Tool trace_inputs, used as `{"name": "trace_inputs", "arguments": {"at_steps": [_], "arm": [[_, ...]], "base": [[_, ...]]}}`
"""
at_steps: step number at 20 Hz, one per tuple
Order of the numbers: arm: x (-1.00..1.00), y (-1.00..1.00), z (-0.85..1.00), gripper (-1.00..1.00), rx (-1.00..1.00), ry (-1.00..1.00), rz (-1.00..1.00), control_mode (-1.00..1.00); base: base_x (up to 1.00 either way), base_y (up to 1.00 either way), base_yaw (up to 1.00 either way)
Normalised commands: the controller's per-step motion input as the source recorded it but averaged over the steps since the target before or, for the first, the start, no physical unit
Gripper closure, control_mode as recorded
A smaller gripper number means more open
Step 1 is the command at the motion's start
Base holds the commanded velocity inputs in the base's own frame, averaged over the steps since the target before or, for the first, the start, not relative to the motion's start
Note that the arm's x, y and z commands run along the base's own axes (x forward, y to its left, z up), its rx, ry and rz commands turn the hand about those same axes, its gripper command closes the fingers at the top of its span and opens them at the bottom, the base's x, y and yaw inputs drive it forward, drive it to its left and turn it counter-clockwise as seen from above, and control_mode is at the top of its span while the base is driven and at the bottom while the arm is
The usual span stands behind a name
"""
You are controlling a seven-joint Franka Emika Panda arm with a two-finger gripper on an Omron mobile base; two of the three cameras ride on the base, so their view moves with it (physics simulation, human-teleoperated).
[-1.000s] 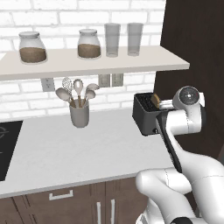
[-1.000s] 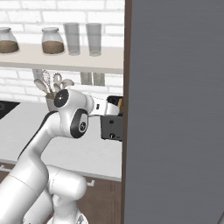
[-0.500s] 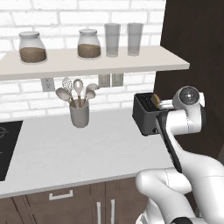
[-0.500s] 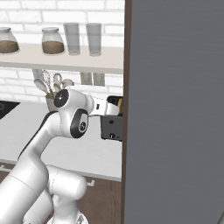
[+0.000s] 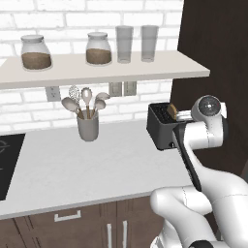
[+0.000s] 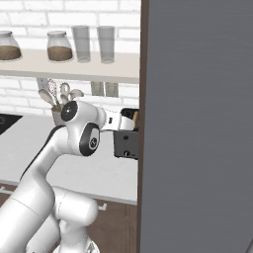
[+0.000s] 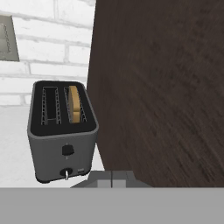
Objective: Start the toaster. Once the lever pops up, take the bread to the plate on the dining counter.
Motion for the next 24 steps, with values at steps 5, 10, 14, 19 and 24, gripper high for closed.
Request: {"name": "trace_inputs", "arguments": {"at_steps": [5,10,14,19,24], "arm": [[0.00,0.00,0.00,1.00,0.00,0.00,0.00,-1.00],[0.00,0.00,0.00,1.00,0.00,0.00,0.00,-1.00],[0.00,0.00,0.00,1.00,0.00,0.00,0.00,-1.00],[0.00,0.00,0.00,1.00,0.00,0.00,0.00,-1.00],[0.00,0.00,0.00,1.00,0.00,0.00,0.00,-1.00]], "base": [[0.00,0.00,0.00],[0.00,0.00,0.00],[0.00,0.00,0.00],[0.00,0.00,0.00],[0.00,0.00,0.00]]}}
